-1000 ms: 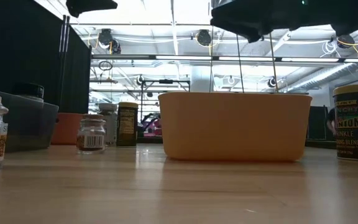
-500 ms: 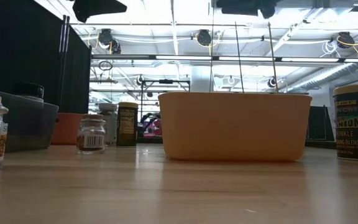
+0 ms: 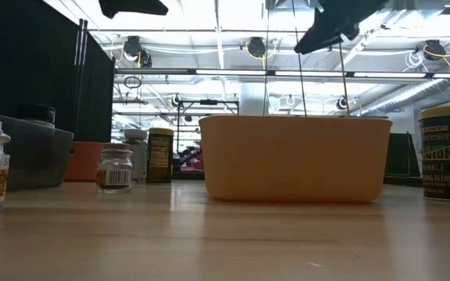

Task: Sort spices by type
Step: Put the top left brown spice bottle into the yellow bin

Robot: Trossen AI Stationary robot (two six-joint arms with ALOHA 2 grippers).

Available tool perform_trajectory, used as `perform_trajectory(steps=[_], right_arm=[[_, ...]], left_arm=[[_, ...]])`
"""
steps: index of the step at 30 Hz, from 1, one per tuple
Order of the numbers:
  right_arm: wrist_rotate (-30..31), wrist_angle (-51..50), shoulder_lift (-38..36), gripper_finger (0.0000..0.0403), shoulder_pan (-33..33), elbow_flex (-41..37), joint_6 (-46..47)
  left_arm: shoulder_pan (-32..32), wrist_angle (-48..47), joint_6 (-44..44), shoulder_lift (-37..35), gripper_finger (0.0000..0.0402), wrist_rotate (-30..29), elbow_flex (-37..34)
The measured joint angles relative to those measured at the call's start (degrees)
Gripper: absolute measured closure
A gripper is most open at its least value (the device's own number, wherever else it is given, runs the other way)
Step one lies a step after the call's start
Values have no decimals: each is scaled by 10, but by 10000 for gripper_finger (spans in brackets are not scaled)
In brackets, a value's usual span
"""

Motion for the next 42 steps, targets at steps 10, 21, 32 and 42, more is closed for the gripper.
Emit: perform_trajectory(steps=[10,21,32,42], right_arm=[[-47,-7,-39,204,-3,-2,-22],[-62,42,-44,204,-3,-30,-63],[-91,42,-44,204,-2,-30,-55],[-92,36,-44,204,-2,-30,-47]], left_arm=[[10,-198,-32,35,139,33,125],[15,-274,-62,108,139,183,124],[48,-334,-76,178,139,204,123],[105,-324,-28,190,139,249,73]])
